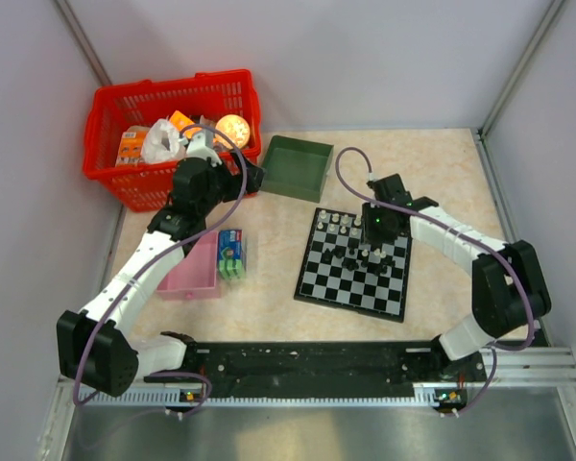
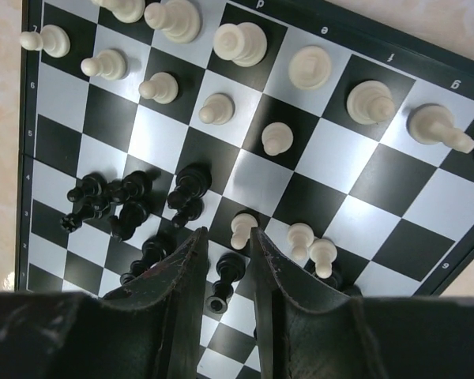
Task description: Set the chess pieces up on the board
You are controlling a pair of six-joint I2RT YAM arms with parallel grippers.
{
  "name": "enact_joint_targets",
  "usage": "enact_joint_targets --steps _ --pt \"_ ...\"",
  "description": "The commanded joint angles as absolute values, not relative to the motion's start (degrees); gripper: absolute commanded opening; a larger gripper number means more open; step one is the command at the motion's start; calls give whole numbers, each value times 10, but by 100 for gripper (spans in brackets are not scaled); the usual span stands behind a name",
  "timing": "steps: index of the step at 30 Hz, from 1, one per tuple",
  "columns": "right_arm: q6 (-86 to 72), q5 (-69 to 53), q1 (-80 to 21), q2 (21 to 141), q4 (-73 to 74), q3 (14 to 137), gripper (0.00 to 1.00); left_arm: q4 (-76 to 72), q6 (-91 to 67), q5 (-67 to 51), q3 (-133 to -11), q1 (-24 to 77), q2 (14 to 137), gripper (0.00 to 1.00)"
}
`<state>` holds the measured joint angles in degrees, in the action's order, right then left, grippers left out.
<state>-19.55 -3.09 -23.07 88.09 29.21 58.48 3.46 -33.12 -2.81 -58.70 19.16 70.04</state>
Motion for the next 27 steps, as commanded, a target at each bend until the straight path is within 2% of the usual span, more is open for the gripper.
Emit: enact_joint_targets --steps 1,17,20,21,23,27 --pt "-192 -28 -246 890 287 591 28 5 -339 -37 -584 186 692 99" --pt "-175 -3 -262 931 318 617 27 4 -339 -33 -575 179 691 99" --pt "-176 -3 -263 931 319 620 23 4 -341 -32 -574 177 689 99" --pt "-176 11 -263 929 319 622 17 4 -341 -33 -573 178 689 99" --pt "-173 16 -263 927 319 626 12 4 -342 -32 -572 177 689 99" --pt "-174 33 -264 923 318 632 11 4 -345 -33 -570 175 689 99"
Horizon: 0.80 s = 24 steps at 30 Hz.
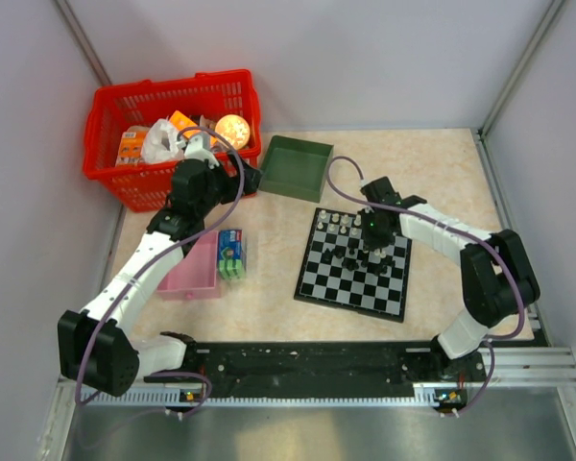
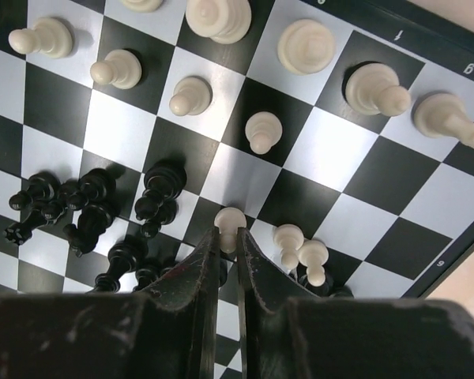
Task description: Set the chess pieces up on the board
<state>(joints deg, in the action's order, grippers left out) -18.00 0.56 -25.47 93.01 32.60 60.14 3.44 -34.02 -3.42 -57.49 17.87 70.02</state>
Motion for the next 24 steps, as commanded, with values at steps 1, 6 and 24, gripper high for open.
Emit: enact_joint_targets --steps 1,6,24 --pt "-174 39 -264 922 319 634 10 4 -345 -33 -570 175 689 99" --pt "-176 81 -262 911 320 639 10 5 -345 -33 -570 173 688 99" --pt "-184 107 -232 926 303 644 10 -11 -346 -37 -566 170 685 99"
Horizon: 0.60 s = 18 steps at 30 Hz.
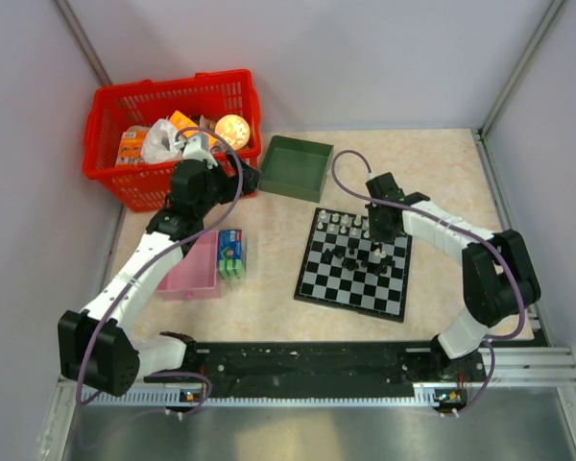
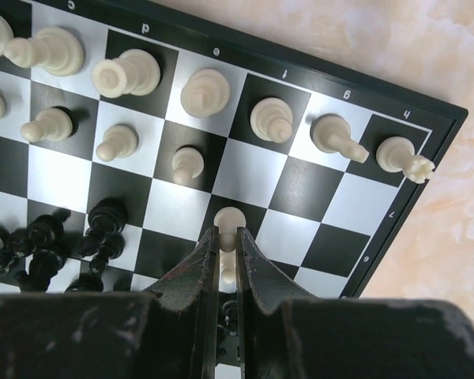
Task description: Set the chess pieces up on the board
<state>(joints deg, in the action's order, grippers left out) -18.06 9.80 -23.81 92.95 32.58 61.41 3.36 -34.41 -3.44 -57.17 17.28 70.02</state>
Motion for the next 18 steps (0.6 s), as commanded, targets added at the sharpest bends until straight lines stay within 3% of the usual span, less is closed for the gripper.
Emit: enact_joint_targets --steps 1,18 --pt "-184 107 -231 929 301 644 10 -11 -346 -37 -566 170 684 99" --pt "-183 99 -207 969 270 641 11 -18 -352 -40 -563 166 691 99"
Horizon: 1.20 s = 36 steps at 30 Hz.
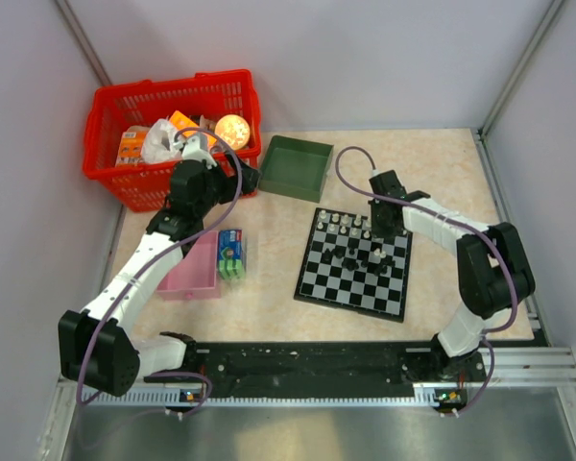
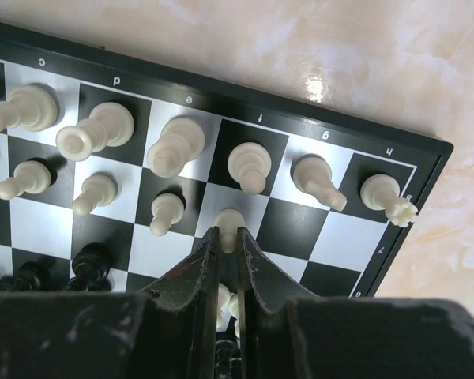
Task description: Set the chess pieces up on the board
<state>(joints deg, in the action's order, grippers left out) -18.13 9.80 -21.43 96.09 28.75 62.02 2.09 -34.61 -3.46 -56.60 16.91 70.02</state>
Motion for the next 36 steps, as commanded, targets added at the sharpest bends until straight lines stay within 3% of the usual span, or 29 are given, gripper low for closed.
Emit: enact_joint_targets --steps 1,16,24,36 --pt "-182 98 -207 971 270 641 12 -18 -352 -41 -562 166 690 99" --pt "-170 93 -207 941 291 662 29 -23 -352 -46 -562 164 694 99" --pt "-168 64 -207 873 309 644 32 -22 -353 -45 -560 163 693 99" --pt "-150 39 -223 891 335 613 30 -27 -359 -55 -557 162 693 99"
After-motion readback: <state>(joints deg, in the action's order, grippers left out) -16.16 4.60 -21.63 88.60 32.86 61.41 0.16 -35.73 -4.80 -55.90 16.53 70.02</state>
